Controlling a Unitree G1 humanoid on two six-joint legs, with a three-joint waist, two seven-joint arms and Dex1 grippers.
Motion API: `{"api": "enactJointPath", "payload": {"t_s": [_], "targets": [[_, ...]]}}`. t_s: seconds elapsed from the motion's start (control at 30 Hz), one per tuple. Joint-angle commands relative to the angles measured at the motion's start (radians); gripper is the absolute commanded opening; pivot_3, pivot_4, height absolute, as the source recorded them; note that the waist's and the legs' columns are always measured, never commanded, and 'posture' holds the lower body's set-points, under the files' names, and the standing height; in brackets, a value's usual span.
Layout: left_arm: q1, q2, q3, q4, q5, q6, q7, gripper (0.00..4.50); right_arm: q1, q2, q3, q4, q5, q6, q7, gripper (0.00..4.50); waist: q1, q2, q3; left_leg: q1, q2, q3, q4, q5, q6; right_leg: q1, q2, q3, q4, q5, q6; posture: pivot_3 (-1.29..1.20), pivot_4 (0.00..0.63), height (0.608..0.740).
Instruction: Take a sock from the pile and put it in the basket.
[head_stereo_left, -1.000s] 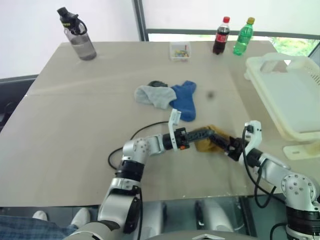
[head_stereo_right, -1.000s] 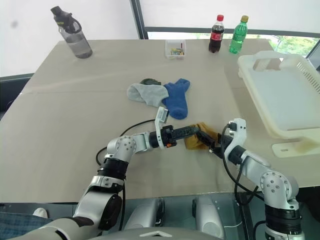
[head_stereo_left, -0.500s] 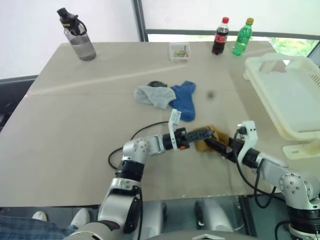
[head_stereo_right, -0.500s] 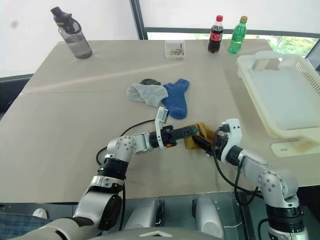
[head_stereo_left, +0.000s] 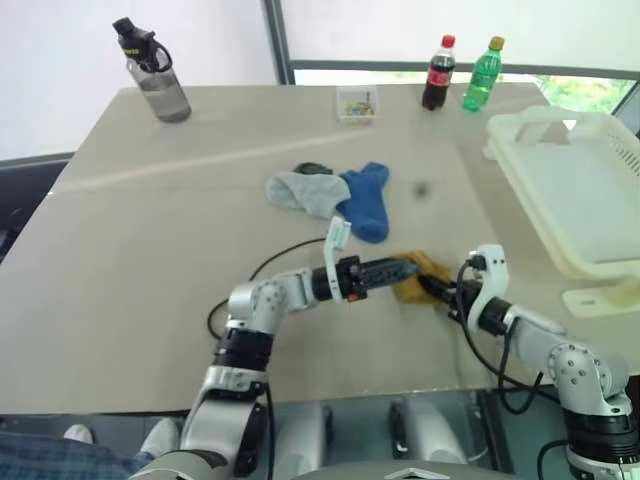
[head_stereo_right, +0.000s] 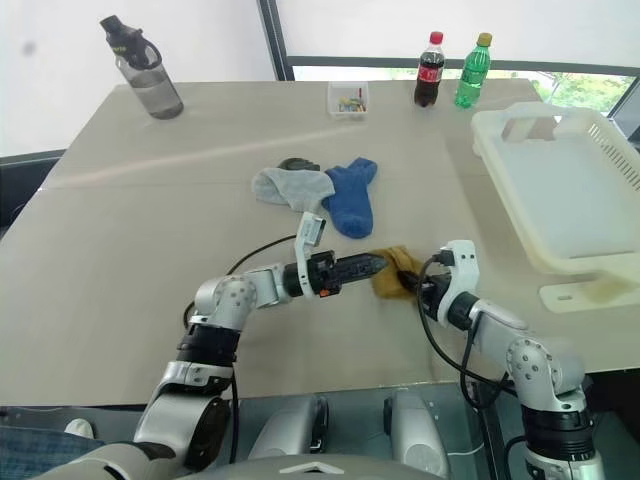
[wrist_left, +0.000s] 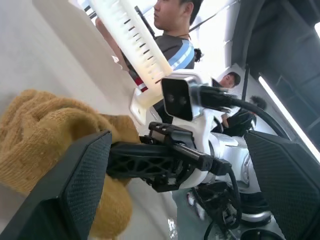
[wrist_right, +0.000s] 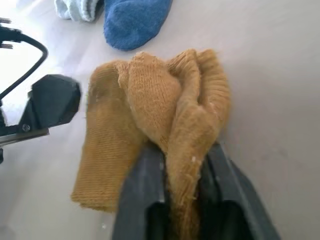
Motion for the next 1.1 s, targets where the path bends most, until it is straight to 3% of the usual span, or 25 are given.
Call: {"api": "enactJointPath", "payload": {"t_s": [0.03,0.27,0.53,0.8,0.87,1.1], "targets": [[0.013,0.056,-0.042,-0.131,0.049,-0.1,-0.04,4.5,0.021,0.007,0.024,0.023,-0.014,0.04,-0.002,0.02,0.002,0.0,0.0,0.0,0.0,0.0,0.0,0.0,0.0,0.0,0.0,0.0,0.0,0.0,0.0,0.0,0.15,0.74],[0.043,0.304,-0.166,-0.251,0.3,-0.378,-0.098,4.5,0.02,0.004,0.032,0.028,-0.033,0.035,0.007,0.02,0.001,0.001,0.0,0.001,0.0,0.001,-0.001,0.0,0.0,0.0,0.0,0.001,0.0,0.0,0.0,0.0,0.15,0.74],[0.032,0.49,-0.109,-0.29,0.312,-0.434,-0.198,4.5,0.026,-0.005,0.048,0.011,-0.075,0.007,0.046,0.02,0.0,0.0,0.0,0.001,0.001,0.001,-0.001,0.0,0.0,-0.001,0.001,0.0,-0.001,-0.001,0.0,0.0,0.15,0.74],[0.001,0.541,-0.041,-0.314,0.266,-0.397,-0.197,4.5,0.026,-0.005,0.047,0.012,-0.09,0.004,0.072,3.76,0.001,-0.001,0.0,0.001,0.002,0.001,0.0,0.0,0.0,0.0,0.0,0.0,-0.001,-0.002,0.004,0.0,0.15,0.74],[-0.002,0.551,-0.034,-0.325,0.257,-0.391,-0.201,4.5,0.02,-0.004,0.041,0.019,-0.09,0.007,0.073,4.45,0.001,-0.001,-0.001,0.001,0.002,0.001,0.0,0.0,0.0,0.0,0.0,0.001,-0.001,-0.002,0.004,0.0,0.15,0.74],[-0.011,0.56,-0.03,-0.321,0.247,-0.387,-0.196,4.5,0.009,0.001,0.04,0.031,-0.092,0.016,0.069,4.45,0.002,-0.002,-0.001,0.001,0.002,0.001,0.001,0.0,0.0,0.0,0.0,0.001,0.001,-0.002,0.004,0.0,0.15,0.74]]}}
